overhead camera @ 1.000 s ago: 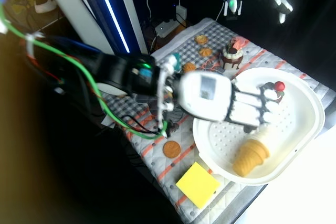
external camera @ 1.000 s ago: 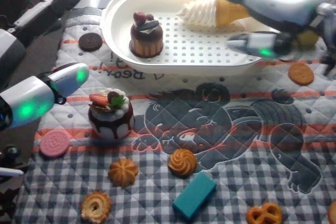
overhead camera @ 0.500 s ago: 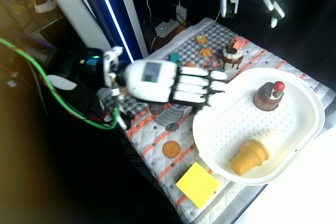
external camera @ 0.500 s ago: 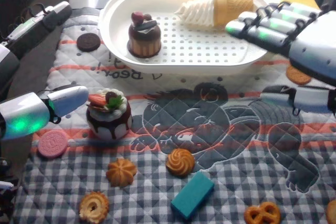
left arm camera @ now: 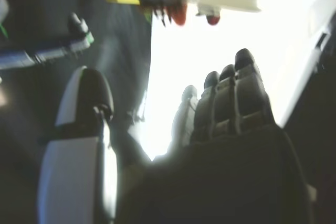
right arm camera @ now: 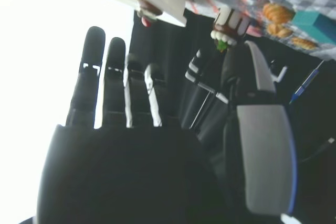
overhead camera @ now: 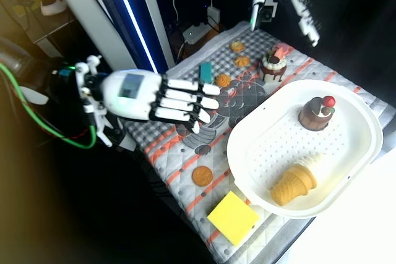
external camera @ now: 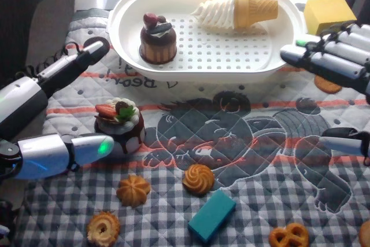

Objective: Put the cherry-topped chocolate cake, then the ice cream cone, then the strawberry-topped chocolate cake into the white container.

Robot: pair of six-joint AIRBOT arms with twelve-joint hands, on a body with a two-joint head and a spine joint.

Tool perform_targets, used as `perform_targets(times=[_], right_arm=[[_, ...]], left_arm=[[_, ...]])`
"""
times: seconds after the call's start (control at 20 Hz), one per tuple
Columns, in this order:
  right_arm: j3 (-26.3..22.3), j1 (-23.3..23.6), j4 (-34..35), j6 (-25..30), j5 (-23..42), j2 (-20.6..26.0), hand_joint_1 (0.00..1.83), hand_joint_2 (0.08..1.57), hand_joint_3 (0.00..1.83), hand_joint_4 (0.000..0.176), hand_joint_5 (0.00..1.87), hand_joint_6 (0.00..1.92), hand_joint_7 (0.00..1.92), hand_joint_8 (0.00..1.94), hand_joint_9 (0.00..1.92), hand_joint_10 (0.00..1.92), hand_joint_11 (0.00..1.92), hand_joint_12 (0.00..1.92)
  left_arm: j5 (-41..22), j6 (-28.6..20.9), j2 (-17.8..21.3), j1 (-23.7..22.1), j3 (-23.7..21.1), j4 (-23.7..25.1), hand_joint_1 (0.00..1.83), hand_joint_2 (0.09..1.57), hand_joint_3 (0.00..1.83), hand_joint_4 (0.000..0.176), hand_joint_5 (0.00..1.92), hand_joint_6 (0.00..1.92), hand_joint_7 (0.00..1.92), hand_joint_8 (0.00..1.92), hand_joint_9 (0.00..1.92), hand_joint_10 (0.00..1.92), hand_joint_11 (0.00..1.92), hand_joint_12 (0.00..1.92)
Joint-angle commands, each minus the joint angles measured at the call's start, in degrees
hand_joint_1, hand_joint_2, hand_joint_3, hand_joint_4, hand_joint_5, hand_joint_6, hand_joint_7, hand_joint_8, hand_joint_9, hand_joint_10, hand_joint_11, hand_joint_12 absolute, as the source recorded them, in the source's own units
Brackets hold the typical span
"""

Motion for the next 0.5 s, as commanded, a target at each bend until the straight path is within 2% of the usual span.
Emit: perform_targets(times=[0.0, 0.1, 0.15, 0.2, 0.25, 0.3, 0.35, 0.4, 0.45], right_arm=[[-0.5, 0.2, 0.0, 0.0, 7.1, 0.5, 0.68, 1.18, 0.00, 0.009, 0.00, 0.00, 0.01, 0.00, 0.01, 0.57, 0.00, 1.11], [-0.8, -0.1, -0.1, 0.0, 7.2, 1.0, 0.73, 1.16, 0.00, 0.016, 0.00, 0.00, 0.00, 0.00, 0.02, 0.55, 0.00, 1.08], [-1.0, -0.3, -0.2, 0.0, 7.3, 1.3, 0.74, 1.15, 0.00, 0.017, 0.00, 0.00, 0.00, 0.00, 0.02, 0.55, 0.00, 1.09], [-1.2, -0.5, -0.2, 0.0, 7.3, 1.5, 0.74, 1.15, 0.00, 0.014, 0.00, 0.00, 0.00, 0.00, 0.03, 0.55, 0.00, 1.12], [-1.3, -0.6, -0.2, 0.0, 7.3, 1.7, 0.75, 1.15, 0.00, 0.009, 0.00, 0.00, 0.00, 0.00, 0.02, 0.59, 0.00, 1.19], [-1.3, -0.8, -0.2, 0.0, 7.3, 1.7, 0.75, 1.15, 0.00, 0.000, 0.00, 0.00, 0.00, 0.00, 0.00, 0.63, 0.00, 1.24], [-1.3, -0.9, -0.2, 0.0, 7.3, 1.7, 0.75, 1.16, 0.00, 0.000, 0.00, 0.00, 0.01, 0.00, 0.00, 0.66, 0.00, 1.27], [-1.3, -1.2, 0.0, 0.0, 7.3, 1.7, 0.76, 1.16, 0.00, 0.000, 0.00, 0.00, 0.01, 0.00, 0.00, 0.66, 0.00, 1.28], [-1.3, -1.3, 0.0, 0.0, 7.3, 1.7, 0.75, 1.16, 0.00, 0.008, 0.00, 0.00, 0.01, 0.00, 0.00, 0.65, 0.00, 1.27]], left_arm=[[-3.9, -0.4, -0.2, -1.2, 0.4, 1.2, 0.73, 1.06, 0.00, 0.093, 0.00, 0.00, 0.00, 0.00, 0.00, 0.00, 0.00, 0.00], [-1.5, -0.4, -0.5, -2.2, 1.3, 1.7, 0.79, 1.05, 0.00, 0.084, 0.00, 0.00, 0.00, 0.00, 0.00, 0.00, 0.00, 0.00], [-0.4, -0.3, -0.7, -2.7, 1.6, 1.8, 0.80, 1.05, 0.00, 0.099, 0.00, 0.00, 0.00, 0.00, 0.00, 0.00, 0.00, 0.00], [1.0, -0.1, -1.2, -3.6, 2.3, 1.8, 0.80, 1.05, 0.00, 0.072, 0.00, 0.00, 0.00, 0.00, 0.00, 0.00, 0.00, 0.00], [2.3, 0.2, -1.6, -4.2, 2.8, 1.9, 0.83, 1.05, 0.00, 0.071, 0.00, 0.00, 0.00, 0.00, 0.00, 0.00, 0.00, 0.00], [3.6, 0.7, -2.1, -4.9, 3.4, 1.8, 0.83, 1.05, 0.00, 0.078, 0.00, 0.00, 0.00, 0.00, 0.00, 0.00, 0.02, 0.01], [4.5, 0.7, -2.5, -5.5, 3.9, 1.8, 0.82, 1.05, 0.00, 0.088, 0.00, 0.00, 0.00, 0.00, 0.00, 0.00, 0.03, 0.02], [6.4, 1.5, -3.1, -6.8, 4.3, 2.4, 0.83, 1.05, 0.00, 0.119, 0.01, 0.00, 0.00, 0.00, 0.00, 0.00, 0.02, 0.02], [7.6, 3.1, -3.4, -7.6, 4.3, 2.4, 0.88, 1.04, 0.00, 0.111, 0.03, 0.01, 0.00, 0.00, 0.00, 0.00, 0.02, 0.02]])
